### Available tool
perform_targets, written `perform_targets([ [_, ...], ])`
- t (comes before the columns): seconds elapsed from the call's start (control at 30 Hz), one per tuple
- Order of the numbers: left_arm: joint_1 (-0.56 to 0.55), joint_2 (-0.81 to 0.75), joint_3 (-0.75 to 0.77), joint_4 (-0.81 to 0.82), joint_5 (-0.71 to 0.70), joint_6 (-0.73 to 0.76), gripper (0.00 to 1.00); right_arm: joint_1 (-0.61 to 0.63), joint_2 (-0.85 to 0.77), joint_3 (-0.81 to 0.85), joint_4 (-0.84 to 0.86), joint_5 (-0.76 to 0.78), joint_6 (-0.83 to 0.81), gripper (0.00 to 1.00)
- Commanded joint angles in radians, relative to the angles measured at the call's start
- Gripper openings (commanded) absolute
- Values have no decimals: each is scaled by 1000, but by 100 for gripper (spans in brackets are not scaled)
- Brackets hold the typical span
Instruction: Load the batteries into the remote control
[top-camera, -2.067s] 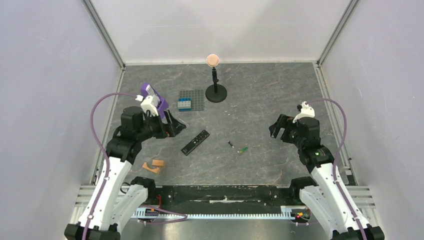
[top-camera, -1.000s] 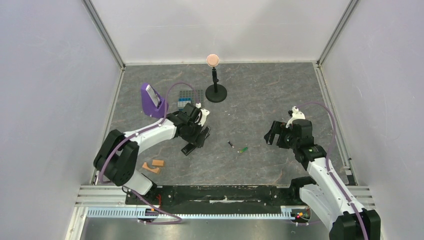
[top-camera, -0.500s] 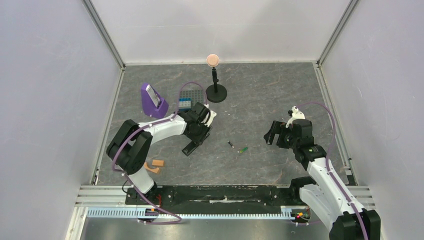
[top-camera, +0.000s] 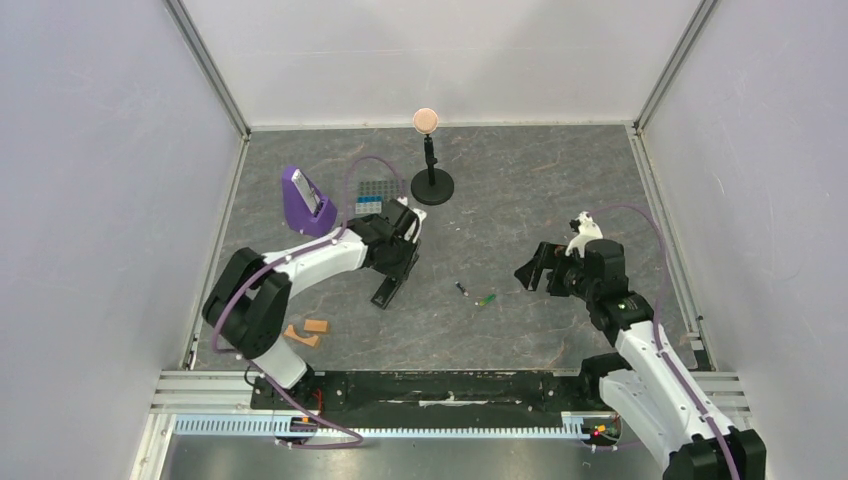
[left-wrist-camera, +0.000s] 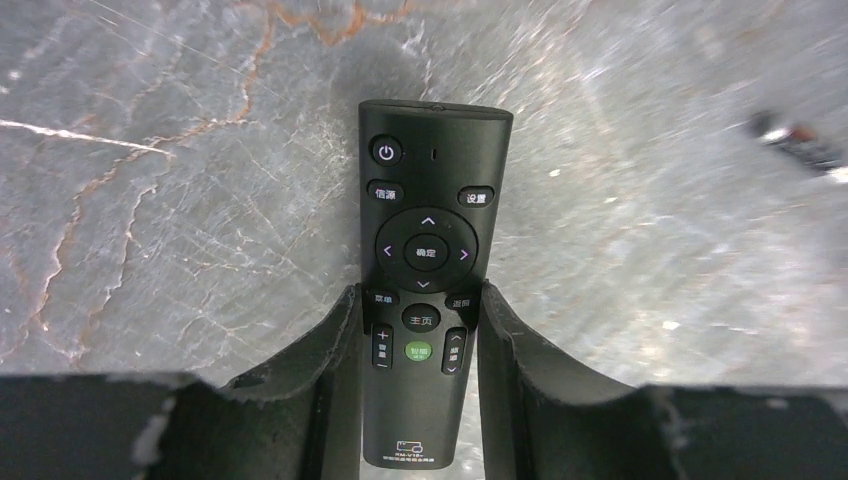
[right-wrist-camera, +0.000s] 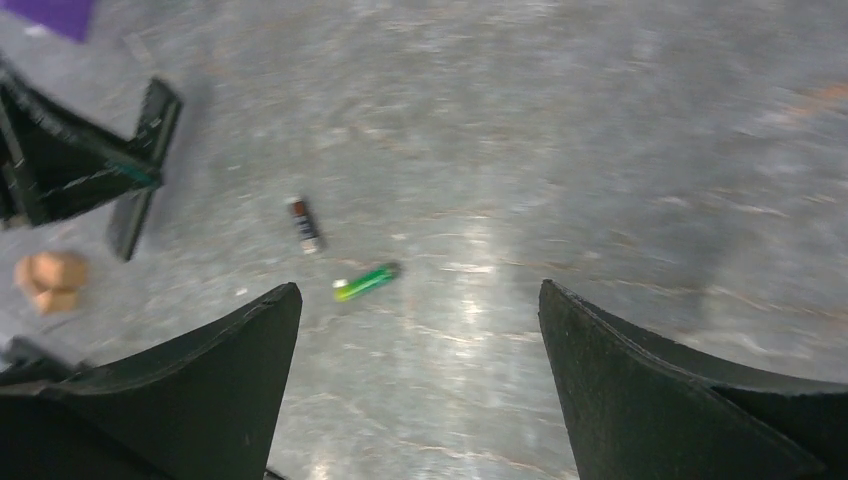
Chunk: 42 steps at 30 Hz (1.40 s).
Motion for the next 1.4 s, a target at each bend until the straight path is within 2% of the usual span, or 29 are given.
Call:
perform_targets([
  [0.0,-4,-166,-2,103,42,-261,2,114,-42,-10,189,-120,124,92],
  [0.27,-4,-378,-62,196,81,-629,2,553,63,51,420,76,268,91],
  [0.4,-4,-446,-73,190,89,-772,2,765,189,173,419,268,271,87],
  [0.53,-4,-484,-85,180,107,-853,2,897,307,275,427,428,286,82],
  [0.87,-4,-560,-105,173,144,-912,2,968,452,340,464,557,326,64],
  [1.17,-5,-593,-148,173,167,-922,2,973,497,362,499,597,295,41],
  [1.2,-4,-595,-151,173,169,-924,3,973,501,364,497,594,293,38],
  [1.37,-4,-609,-156,173,170,-921,14,973,516,365,499,571,292,7],
])
